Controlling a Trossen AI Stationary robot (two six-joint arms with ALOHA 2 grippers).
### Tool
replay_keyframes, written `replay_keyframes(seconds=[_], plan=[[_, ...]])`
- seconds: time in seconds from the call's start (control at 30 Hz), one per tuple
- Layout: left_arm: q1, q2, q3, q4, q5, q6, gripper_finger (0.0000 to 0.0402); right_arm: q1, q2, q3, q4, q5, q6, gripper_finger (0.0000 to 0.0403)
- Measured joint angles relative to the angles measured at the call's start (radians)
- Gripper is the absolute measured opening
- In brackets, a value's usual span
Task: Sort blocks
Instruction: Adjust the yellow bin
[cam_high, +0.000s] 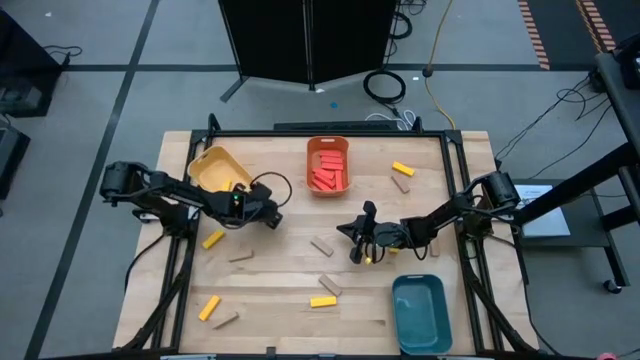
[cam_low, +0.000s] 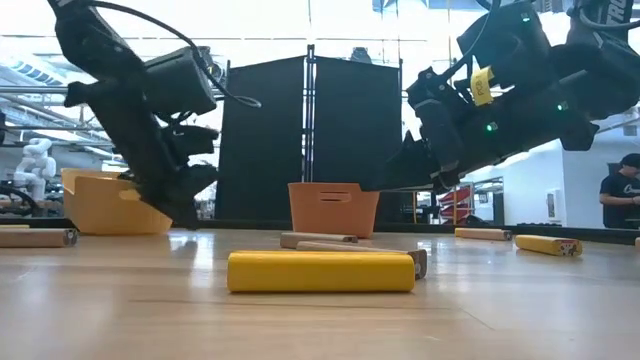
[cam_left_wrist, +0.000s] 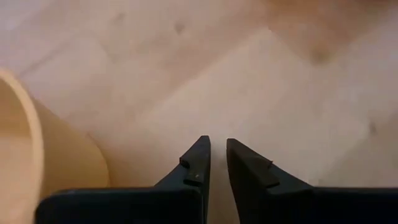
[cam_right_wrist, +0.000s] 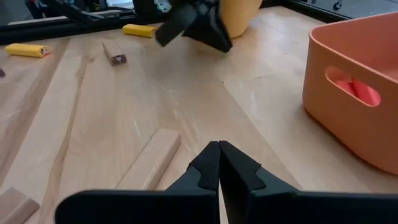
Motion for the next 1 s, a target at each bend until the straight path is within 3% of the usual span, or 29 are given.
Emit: replay_keyframes(seconds=[0.17,0.37,0.5,0.67,0.8,1.0], plan=[[-0.062,-0.002,0.002,-0.126,0.022,-0.049,0.0041,0.0,0.0,0.0,-0.01,0.0,0.014,0.0],[-0.163,-0.052,0.014,-0.253,-0.024,-0.048,0.0026,0.0,0.0,0.0,-0.021,0.0,0.034,0.0],[-0.176,-0.085,0.051,-0.445,0.029,-0.07,0.0009,0.0,0.0,0.0,-0.021,0.0,0.04,0.0],[-0.198,-0.122,0.087,-0.685,-0.009,-0.073,0.0002,0.0,0.0,0.0,-0.025,0.0,0.044,0.0],[-0.235,-0.171,0.112,-0.749,-0.087,-0.073,0.0001,0.0,0.0,0.0,-0.027,-0.004,0.044,0.0],[-0.224,-0.195,0.133,-0.921,-0.024,-0.085,0.0,0.0,0.0,0.0,-0.027,-0.005,0.043,0.0]])
